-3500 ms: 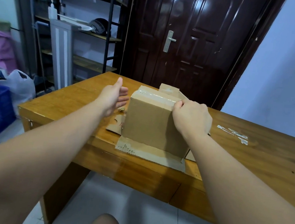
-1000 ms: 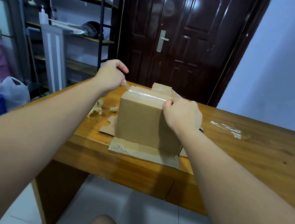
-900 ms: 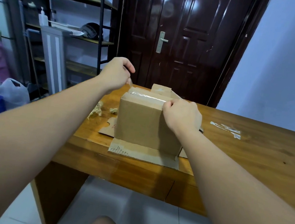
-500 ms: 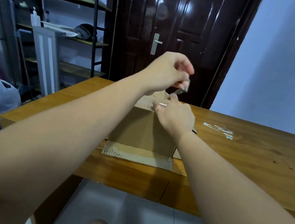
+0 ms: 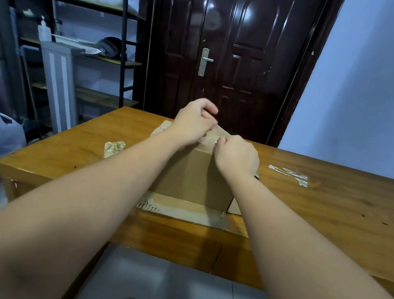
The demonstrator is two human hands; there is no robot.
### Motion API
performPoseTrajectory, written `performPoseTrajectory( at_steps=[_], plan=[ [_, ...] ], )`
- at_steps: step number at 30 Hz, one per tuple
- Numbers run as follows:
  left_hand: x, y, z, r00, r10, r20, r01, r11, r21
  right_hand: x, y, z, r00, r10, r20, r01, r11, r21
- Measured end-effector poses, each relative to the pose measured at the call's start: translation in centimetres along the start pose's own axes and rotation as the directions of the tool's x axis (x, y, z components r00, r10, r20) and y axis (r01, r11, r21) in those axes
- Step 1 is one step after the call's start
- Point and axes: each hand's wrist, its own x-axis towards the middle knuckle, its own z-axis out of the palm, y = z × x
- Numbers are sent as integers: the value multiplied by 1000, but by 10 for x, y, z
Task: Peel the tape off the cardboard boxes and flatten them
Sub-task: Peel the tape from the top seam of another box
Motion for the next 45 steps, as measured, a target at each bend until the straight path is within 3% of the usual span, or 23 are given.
performPoseTrajectory(
  at_steps=[4,8,10,13,15,17,19,22,24,27,29,32,36,40,43,45],
  plan=[
    [2,-13,0,979,1,202,-63,952,301,9,2,-2,992,124,9,-124,978,171],
    [1,-12,9,976,-15,216,-114,814,570,14,5,-2,965,264,-15,-231,872,432],
    [0,-11,12,977,-17,213,-113,804,584,15,11,-3,927,374,3,-292,718,632],
    [-1,-10,10,974,-23,226,-123,782,611,17,29,-9,794,578,186,-388,248,888],
    [-1,-9,8,968,-12,252,-153,767,623,14,48,-10,709,635,308,-391,-10,920],
    [-1,-8,8,962,4,274,-185,749,637,9,66,-11,669,647,365,-417,-79,905],
    [0,-9,10,962,14,274,-194,740,644,4,76,-15,689,597,410,-429,-119,895],
    [2,-11,11,962,15,274,-197,734,650,0,79,-26,735,474,485,-374,-314,873],
    [3,-13,11,960,-2,281,-192,725,661,-1,87,-28,724,482,494,-325,-394,860],
    [4,-14,11,960,-5,281,-190,726,662,0,109,-18,667,572,478,-346,-330,878],
    [4,-15,11,960,-5,281,-191,721,666,-3,125,-12,626,643,440,-408,-211,889],
    [4,-15,12,959,-8,284,-193,716,671,-13,139,-8,630,684,367,-519,19,855],
    [3,-14,12,958,-9,287,-194,714,672,-11,138,-15,536,777,329,-602,78,795],
    [2,-14,12,959,-5,284,-192,727,660,9,120,-22,677,715,174,-608,410,680],
    [1,-14,12,961,-6,276,-184,732,656,19,88,-34,803,591,68,-449,526,722],
    [2,-14,11,964,-22,265,-157,756,635,24,62,-44,886,463,29,-311,546,778]
  ],
)
